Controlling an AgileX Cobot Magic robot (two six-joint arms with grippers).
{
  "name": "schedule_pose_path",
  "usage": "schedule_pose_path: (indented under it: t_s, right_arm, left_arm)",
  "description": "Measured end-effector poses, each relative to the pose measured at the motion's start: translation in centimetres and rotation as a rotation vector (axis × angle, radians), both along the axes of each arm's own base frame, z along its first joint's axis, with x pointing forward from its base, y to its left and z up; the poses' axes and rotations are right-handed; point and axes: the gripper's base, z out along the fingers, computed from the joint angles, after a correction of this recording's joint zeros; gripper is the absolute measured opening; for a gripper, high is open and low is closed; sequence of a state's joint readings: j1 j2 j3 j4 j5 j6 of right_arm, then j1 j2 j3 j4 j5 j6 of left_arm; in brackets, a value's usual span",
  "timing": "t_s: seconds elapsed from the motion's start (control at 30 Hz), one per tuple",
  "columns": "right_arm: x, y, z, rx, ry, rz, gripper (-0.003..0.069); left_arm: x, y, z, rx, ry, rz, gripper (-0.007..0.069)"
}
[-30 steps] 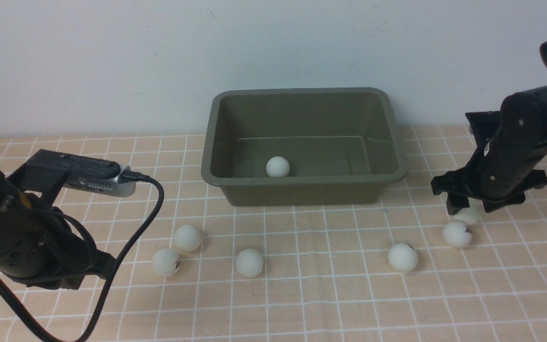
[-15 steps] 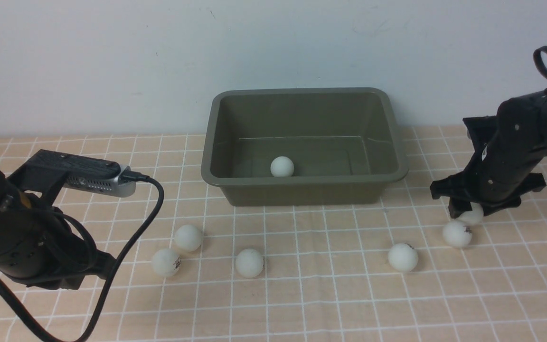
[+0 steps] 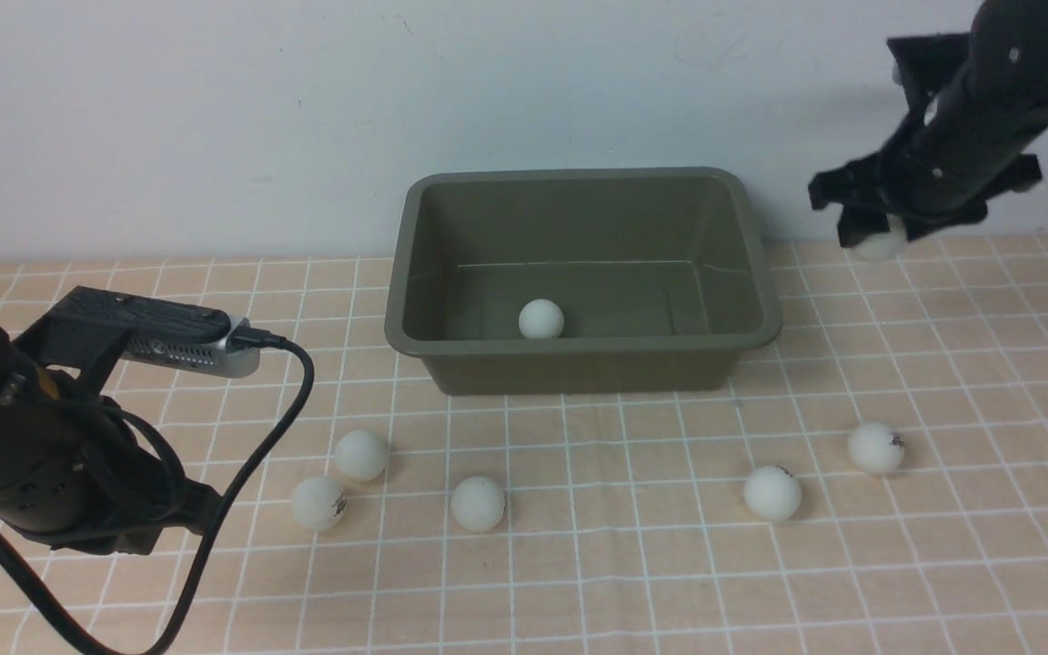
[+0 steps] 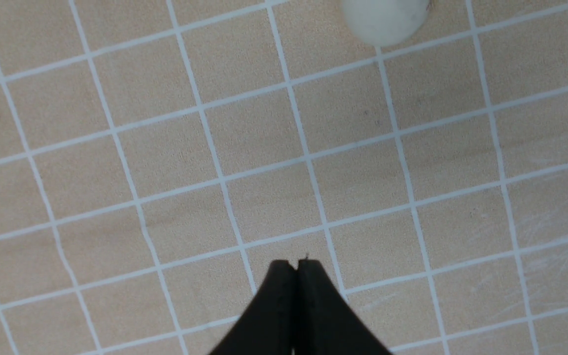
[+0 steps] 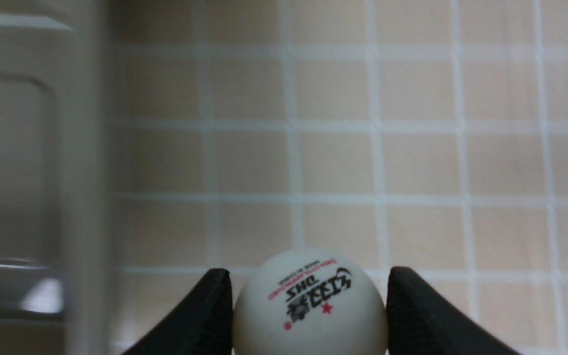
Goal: Put the table tennis balls into the box on the light coffee tablecloth.
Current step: 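Release the ping pong ball into the bin and lift the gripper away, then reach for and grasp a ping pong ball on the table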
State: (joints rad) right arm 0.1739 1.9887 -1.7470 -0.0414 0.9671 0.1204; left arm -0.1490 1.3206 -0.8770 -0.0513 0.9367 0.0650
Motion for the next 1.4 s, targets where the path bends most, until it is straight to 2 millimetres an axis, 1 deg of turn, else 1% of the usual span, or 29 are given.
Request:
schedule_pose_path:
  t_s: [0.1, 0.17, 0.27, 0.37, 0.47, 0.57, 0.67, 0.73, 0.87, 0.93, 0.97, 1.07, 1.13, 1.17, 1.23, 1.27, 1.37, 1.4]
  right_arm:
    - [-0.2, 3.0, 1.2, 0.040, -0.038, 0.104, 0.0367]
    - [-0.4, 5.1, 1.2, 0.061, -0.054, 0.165, 0.0367]
    - [-0.4, 7.4, 0.0, 0.073, -0.037, 0.219, 0.0367]
    - [-0.3, 8.4, -1.5, 0.065, -0.007, 0.243, 0.0367]
    - [0.0, 8.9, -3.1, 0.058, 0.025, 0.249, 0.0382]
    - [0.2, 9.1, -3.9, 0.060, 0.042, 0.249, 0.0427]
    - [0.2, 9.2, -3.8, 0.068, 0.037, 0.248, 0.0456]
    - [0.4, 9.2, -3.3, 0.073, 0.021, 0.248, 0.0467]
    - [0.6, 9.4, -1.3, 0.077, 0.006, 0.254, 0.0472]
    - [0.6, 9.2, 0.7, 0.043, 0.012, 0.271, 0.0473]
    - [0.5, 9.0, 1.2, 0.021, 0.018, 0.277, 0.0473]
    - [0.3, 8.1, 2.8, -0.085, 0.035, 0.285, 0.0473]
    - [0.4, 7.7, 3.1, -0.133, 0.025, 0.280, 0.0473]
    - [0.4, 6.9, 3.4, -0.177, 0.021, 0.261, 0.0473]
    - [0.2, 5.8, 3.7, -0.197, 0.028, 0.231, 0.0473]
    - [0.2, 5.6, 3.6, -0.199, 0.033, 0.227, 0.0473]
    - [-0.9, 3.7, 3.7, -0.208, 0.066, 0.190, 0.0473]
    - [-1.4, 3.1, 3.4, -0.210, 0.087, 0.182, 0.0473]
  left_arm:
    - [0.0, 0.0, 0.0, 0.000, 0.000, 0.000, -0.0069]
    - [0.0, 0.0, 0.0, 0.000, 0.000, 0.000, -0.0069]
    - [0.0, 0.0, 0.0, 0.000, 0.000, 0.000, -0.0069]
    - [0.0, 0.0, 0.0, 0.000, 0.000, 0.000, -0.0069]
    - [0.0, 0.0, 0.0, 0.000, 0.000, -0.001, -0.0069]
    - [0.0, 0.0, 0.0, 0.000, 0.000, -0.001, -0.0069]
    - [0.0, 0.0, 0.0, 0.000, 0.000, -0.001, -0.0069]
    - [0.0, 0.0, 0.0, 0.000, 0.000, -0.001, -0.0069]
    - [0.0, 0.0, 0.0, 0.000, 0.000, -0.001, -0.0069]
    - [0.0, 0.0, 0.0, 0.000, 0.000, -0.001, -0.0069]
    - [0.0, 0.0, 0.0, 0.000, 0.000, -0.001, -0.0069]
    - [0.0, 0.0, 0.0, 0.000, 0.001, -0.001, -0.0069]
    - [0.0, 0.0, 0.0, 0.000, 0.001, -0.001, -0.0069]
    - [0.0, 0.0, 0.0, 0.000, 0.001, -0.001, -0.0069]
    - [0.0, 0.0, 0.0, 0.000, 0.001, -0.001, -0.0069]
    - [0.0, 0.0, 0.0, 0.000, 0.001, -0.001, -0.0069]
    - [0.0, 0.0, 0.0, 0.001, 0.004, -0.001, -0.0069]
    - [0.0, 0.0, 0.0, 0.001, 0.004, -0.001, -0.0069]
